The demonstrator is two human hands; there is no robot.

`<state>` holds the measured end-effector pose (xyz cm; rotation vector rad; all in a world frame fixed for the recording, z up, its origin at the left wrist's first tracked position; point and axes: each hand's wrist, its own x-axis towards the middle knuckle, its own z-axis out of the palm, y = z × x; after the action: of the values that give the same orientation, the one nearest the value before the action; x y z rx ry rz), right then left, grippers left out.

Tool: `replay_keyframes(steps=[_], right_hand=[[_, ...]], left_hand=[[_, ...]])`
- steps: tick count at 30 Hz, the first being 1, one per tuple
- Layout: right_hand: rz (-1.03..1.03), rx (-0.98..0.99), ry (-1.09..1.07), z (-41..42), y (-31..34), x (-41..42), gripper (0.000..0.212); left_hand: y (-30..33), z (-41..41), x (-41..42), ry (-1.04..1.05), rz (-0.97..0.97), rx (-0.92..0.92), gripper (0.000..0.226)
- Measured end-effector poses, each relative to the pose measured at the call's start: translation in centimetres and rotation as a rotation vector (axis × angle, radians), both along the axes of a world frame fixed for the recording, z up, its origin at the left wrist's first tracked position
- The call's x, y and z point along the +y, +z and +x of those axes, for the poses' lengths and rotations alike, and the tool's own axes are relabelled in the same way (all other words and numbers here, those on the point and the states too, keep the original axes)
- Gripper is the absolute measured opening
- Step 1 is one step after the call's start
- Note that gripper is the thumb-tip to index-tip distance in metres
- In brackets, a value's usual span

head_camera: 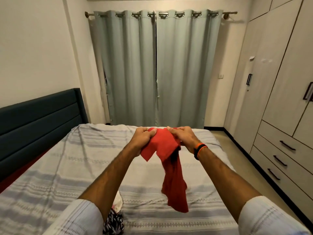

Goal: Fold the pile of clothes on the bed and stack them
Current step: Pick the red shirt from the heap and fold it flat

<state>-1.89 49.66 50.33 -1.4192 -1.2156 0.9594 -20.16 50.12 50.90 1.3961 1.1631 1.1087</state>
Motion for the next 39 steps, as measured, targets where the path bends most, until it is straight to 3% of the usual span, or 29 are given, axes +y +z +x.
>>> replay_keyframes(steps=[2, 5, 8, 12, 14, 17, 18, 19, 21, 24, 29, 33, 37, 39], right_hand=[[0.066, -0.187, -0.077, 0.7, 0.3, -0.2, 0.035], [0.352, -0.265, -0.183, 0.9, 1.5, -1.6, 0.036], [0.537, -0.300, 0.026, 1.6, 2.9, -3.0, 0.042], [0.541, -0.606, 0.236, 2.3, 4.0, -3.4, 0.063], [0.582, -0.642, 0.201, 2.6, 4.0, -2.7, 0.049], [0.571, -0.553, 0.092, 3.0, 3.8, -1.5, 0.008], [0.526, -0.472, 0.072, 3.2, 3.6, -1.0, 0.023], [0.454, -0.364, 0.063, 3.2, 3.5, -0.7, 0.038], [0.296, -0.166, 0.054, 3.2, 3.2, -0.3, 0.046], [0.203, 0.051, 0.080, 2.8, 2.6, 0.4, 0.043], [0.151, 0.439, 0.012, 3.3, 2.0, 1.5, 0.029], [0.181, 0.413, -0.032, 5.2, 1.6, 2.6, 0.039], [0.275, 0.155, -0.105, 6.6, 2.1, 2.5, 0.002], [0.304, 0.019, -0.158, 7.1, 1.9, 2.9, 0.008]], left_hand=[[0.9, 1.5, 0.2, 0.029, -0.029, -0.109, 0.017], [2.0, 3.0, 0.5, 0.063, -0.090, -0.241, 0.007], [3.0, 3.9, 0.7, 0.083, -0.123, -0.253, 0.020], [3.9, 4.8, 0.2, 0.091, -0.159, -0.286, 0.009], [4.1, 5.0, -0.2, 0.097, -0.201, -0.378, 0.023], [3.9, 4.7, -0.4, 0.033, -0.273, -0.561, 0.045], [3.8, 4.5, -0.5, 0.004, -0.276, -0.551, 0.047], [3.5, 4.3, -0.6, -0.017, -0.257, -0.489, 0.047], [2.8, 4.3, -1.1, -0.040, -0.168, -0.295, 0.036], [1.6, 4.6, -1.4, -0.009, -0.038, -0.052, 0.026], [0.2, 3.7, -0.4, 0.130, 0.077, 0.128, 0.013], [0.2, 3.0, 0.3, 0.146, 0.132, 0.244, 0.020], [0.7, 3.4, 1.1, 0.194, 0.273, 0.352, 0.012], [1.0, 3.8, 1.5, 0.219, 0.345, 0.413, 0.014]])
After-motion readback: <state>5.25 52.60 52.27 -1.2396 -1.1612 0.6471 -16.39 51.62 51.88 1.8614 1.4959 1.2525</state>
